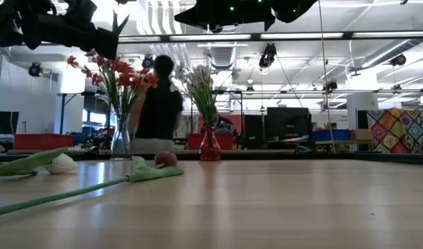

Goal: Sort flowers into vase by color
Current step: Put the top red flower into the transparent vase

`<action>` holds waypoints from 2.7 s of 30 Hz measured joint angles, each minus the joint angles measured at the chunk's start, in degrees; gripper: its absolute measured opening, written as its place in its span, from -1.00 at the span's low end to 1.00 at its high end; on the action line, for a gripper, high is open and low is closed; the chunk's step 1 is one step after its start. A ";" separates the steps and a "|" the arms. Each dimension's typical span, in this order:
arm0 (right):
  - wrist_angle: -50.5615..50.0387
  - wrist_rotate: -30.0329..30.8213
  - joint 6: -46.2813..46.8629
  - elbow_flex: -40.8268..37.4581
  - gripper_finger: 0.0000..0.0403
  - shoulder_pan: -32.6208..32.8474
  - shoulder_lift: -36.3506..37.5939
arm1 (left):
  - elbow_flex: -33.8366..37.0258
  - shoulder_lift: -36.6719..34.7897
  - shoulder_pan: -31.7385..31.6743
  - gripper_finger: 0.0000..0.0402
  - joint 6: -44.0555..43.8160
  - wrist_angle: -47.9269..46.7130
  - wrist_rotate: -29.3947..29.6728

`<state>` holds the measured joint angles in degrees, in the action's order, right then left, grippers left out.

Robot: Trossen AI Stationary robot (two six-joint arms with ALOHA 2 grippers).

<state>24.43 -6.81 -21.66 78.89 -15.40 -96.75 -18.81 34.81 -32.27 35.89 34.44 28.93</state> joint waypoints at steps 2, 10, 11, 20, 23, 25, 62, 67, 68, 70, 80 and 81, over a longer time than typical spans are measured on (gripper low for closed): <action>-0.04 0.00 -0.05 0.00 -0.96 0.00 0.00 | -0.06 -0.02 -0.02 -1.00 1.51 0.08 0.77; -0.02 -0.02 -0.92 0.00 -0.96 0.00 0.00 | -0.10 0.95 -0.07 -1.00 4.90 3.37 0.70; 0.05 -0.04 -0.95 0.00 -0.96 0.00 0.00 | -0.10 1.27 -0.07 -1.00 5.26 3.95 0.67; 0.13 -0.11 -1.08 0.02 -0.96 0.00 -0.02 | 0.42 5.84 -1.06 -1.00 5.95 7.15 0.58; 0.13 -0.15 -1.08 0.02 -0.96 0.00 0.00 | 0.42 7.09 -2.04 -1.00 5.31 7.87 0.91; 0.13 -0.17 -1.08 0.02 -0.96 0.00 0.00 | 0.42 7.61 -2.79 -1.00 4.25 8.30 1.18; 0.13 -0.20 -1.08 0.07 -0.96 0.00 -0.02 | 0.47 25.11 -13.75 -0.99 -12.67 8.43 1.94; 0.13 -0.20 -1.09 0.07 -0.96 0.00 -0.02 | 0.47 26.82 -13.77 -0.89 -12.94 8.61 2.18; 0.14 -0.20 -1.08 0.07 -0.96 0.00 -0.02 | 0.47 26.95 -13.77 -0.86 -12.93 8.65 2.18; 0.14 -0.20 -1.09 0.07 -0.96 0.00 -0.02 | 0.47 26.99 -13.77 -0.80 -12.90 8.67 2.18; 0.06 -0.20 -1.08 0.07 -0.95 0.00 -0.04 | 0.22 26.26 -13.75 -0.42 -13.66 5.84 2.16; -0.08 -0.20 -1.08 0.07 -0.95 0.00 -0.04 | -0.07 26.14 -13.75 -0.38 -14.42 4.00 2.16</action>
<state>24.35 -7.01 -22.74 78.96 -15.40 -96.79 -18.89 60.95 -46.02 21.47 38.44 31.09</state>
